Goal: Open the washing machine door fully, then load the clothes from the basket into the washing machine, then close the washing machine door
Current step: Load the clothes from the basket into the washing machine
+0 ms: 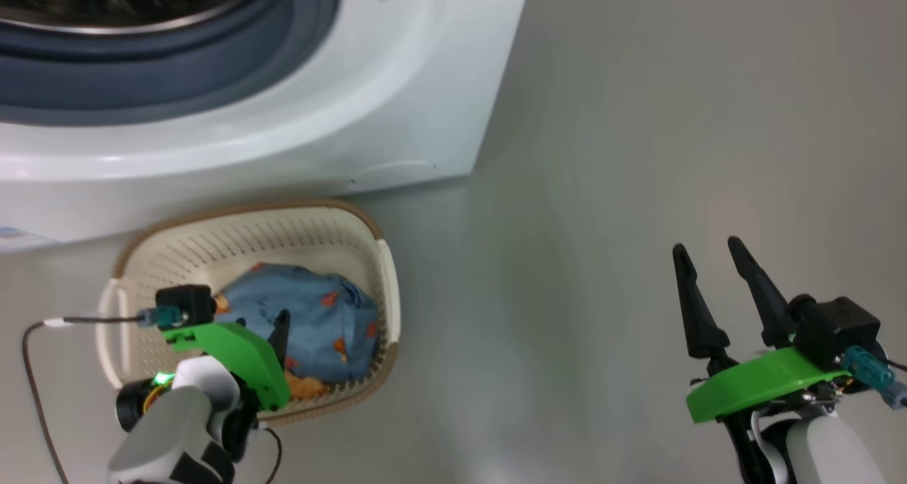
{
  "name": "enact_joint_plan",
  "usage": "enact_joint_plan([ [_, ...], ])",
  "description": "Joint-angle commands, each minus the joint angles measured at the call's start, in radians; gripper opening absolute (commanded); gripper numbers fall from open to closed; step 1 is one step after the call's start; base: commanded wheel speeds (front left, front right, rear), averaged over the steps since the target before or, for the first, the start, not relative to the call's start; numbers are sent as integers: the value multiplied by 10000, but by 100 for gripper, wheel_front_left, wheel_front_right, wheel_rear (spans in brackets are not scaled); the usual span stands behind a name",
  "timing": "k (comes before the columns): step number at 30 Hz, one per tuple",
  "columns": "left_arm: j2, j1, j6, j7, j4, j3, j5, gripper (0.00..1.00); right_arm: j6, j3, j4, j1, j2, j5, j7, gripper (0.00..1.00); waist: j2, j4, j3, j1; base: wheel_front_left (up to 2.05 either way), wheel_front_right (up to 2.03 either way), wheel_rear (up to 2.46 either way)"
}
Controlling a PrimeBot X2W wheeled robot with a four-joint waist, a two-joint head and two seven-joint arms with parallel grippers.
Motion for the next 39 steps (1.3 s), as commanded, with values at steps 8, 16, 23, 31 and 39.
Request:
enact_joint_plan([
  [8, 375, -867, -287, 1069, 499, 634, -687, 100, 46, 342, -236, -647, -106, 96, -357, 100, -1, -749, 2130, -2, 0, 0, 0],
  [16, 624, -1650, -328, 1952, 683, 869, -1089, 100, 46, 565, -239, -1142, -106, 284, -771, 100, -1, -861, 3310, -2, 0, 0, 0],
  [23, 728, -2149, -70, 2253, 741, 1073, -1341, 100, 46, 651, -294, -1425, -106, 262, -910, 100, -1, -841, 3914, -2, 0, 0, 0],
  [31, 748, -2325, 135, 2555, 774, 1214, -1568, 100, 46, 604, -410, -1469, -106, 176, -880, 100, -1, -869, 4184, -2, 0, 0, 0],
  [39, 722, -2286, 454, 2283, 785, 1225, -1592, 0, 46, 533, -513, -1425, -106, 223, -833, 100, -1, -874, 4237, -2, 0, 0, 0],
])
